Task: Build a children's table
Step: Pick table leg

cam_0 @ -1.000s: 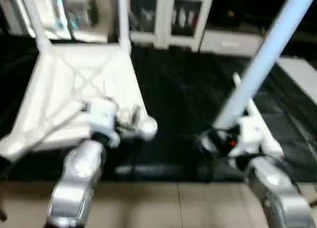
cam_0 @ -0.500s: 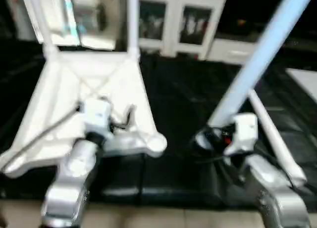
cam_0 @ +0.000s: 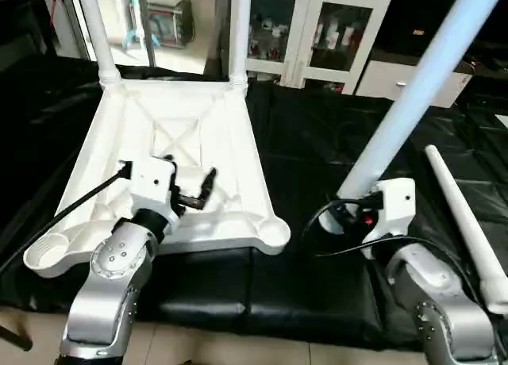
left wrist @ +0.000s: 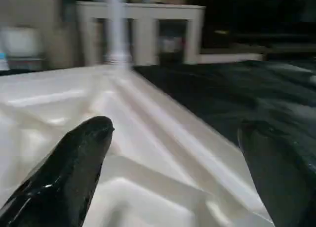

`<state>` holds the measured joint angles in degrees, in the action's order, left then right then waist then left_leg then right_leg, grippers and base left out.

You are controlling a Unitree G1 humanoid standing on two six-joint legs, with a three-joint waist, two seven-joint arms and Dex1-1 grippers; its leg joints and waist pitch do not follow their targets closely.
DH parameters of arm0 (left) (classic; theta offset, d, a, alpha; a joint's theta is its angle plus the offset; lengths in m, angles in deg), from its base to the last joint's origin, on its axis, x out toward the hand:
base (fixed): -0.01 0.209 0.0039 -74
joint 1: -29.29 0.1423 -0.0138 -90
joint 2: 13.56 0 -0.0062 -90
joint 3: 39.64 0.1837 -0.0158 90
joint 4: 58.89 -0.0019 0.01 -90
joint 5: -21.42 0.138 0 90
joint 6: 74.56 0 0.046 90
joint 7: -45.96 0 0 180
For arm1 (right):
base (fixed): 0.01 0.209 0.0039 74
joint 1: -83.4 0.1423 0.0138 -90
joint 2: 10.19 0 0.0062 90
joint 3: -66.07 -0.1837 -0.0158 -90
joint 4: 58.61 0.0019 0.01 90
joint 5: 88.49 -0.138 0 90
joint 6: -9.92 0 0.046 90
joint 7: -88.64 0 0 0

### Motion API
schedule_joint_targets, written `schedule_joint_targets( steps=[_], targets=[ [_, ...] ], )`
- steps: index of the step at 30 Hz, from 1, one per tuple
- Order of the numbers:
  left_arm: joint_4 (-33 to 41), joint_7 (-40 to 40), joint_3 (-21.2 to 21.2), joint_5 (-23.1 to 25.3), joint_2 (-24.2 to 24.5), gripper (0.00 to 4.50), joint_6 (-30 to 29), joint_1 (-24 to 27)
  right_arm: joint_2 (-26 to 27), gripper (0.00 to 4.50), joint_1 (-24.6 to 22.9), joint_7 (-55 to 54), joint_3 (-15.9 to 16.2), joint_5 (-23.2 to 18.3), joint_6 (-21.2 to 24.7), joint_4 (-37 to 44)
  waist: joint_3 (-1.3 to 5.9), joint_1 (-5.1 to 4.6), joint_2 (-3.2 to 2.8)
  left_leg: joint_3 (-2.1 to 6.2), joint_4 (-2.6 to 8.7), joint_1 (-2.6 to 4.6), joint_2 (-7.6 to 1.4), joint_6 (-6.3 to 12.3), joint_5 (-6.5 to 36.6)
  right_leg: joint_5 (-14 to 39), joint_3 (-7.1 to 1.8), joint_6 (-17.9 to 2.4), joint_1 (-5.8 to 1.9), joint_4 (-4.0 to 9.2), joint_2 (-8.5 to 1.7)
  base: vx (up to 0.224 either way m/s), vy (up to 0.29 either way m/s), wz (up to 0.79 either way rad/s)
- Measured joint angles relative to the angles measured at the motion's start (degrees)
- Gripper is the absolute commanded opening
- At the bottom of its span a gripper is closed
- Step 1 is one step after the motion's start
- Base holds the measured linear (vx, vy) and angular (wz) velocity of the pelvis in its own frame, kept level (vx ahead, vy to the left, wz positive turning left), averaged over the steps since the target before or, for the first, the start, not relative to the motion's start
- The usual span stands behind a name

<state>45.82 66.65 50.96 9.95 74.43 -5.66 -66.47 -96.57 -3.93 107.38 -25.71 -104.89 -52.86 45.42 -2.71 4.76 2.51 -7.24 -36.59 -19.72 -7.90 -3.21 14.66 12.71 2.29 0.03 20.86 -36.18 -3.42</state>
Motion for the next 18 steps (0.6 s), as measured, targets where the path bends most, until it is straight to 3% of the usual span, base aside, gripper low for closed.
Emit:
schedule_joint_targets(
  steps=[4, 8, 11, 18],
  targets=[
    [-3.41, 13.61, 3.05, -4.70, 6.18, 4.50, -2.26, -2.31, -4.01, 1.93, 2.84, 7.39, -0.18, -3.93, 1.08, -1.33, -0.21, 0.17, 0.05, -0.44, 0.77, 0.37, -0.22, -0.19, -0.62, -0.21, 0.02, -0.27, 0.13, -0.03, 0.03, 0.000, 0.000, 0.00],
    [-8.57, 26.82, 8.14, -5.04, 13.34, 4.50, -3.13, -6.32, -8.64, 1.93, 5.88, 15.49, -0.58, -7.17, 1.65, -3.82, -0.26, 0.30, 0.21, -1.05, 1.14, 0.64, -0.57, -0.08, -1.19, -0.27, 0.08, -0.37, 0.25, -0.03, 0.04, 0.000, 0.000, 0.00],
    [-12.81, 33.14, 9.61, -4.76, 16.65, 4.50, -3.82, -9.08, -11.76, 1.93, 7.87, 19.44, -2.25, -8.28, 2.36, -6.41, -0.27, 0.21, 0.30, -1.25, 1.14, 0.51, -0.58, 0.00, -1.23, -0.29, 0.00, -0.41, 0.36, 0.02, 0.01, 0.000, 0.000, 0.00],
    [-22.49, 42.62, 14.51, -2.17, 21.05, 4.50, -4.20, -15.77, -14.96, 1.93, 10.50, 24.52, -2.01, -9.15, 2.73, -8.13, -0.20, 0.17, 0.49, -1.43, 1.14, -0.28, -0.71, 0.41, -1.50, -0.36, 0.05, -0.52, 1.17, -0.06, 0.02, 0.000, 0.000, 0.00]
  ],
)
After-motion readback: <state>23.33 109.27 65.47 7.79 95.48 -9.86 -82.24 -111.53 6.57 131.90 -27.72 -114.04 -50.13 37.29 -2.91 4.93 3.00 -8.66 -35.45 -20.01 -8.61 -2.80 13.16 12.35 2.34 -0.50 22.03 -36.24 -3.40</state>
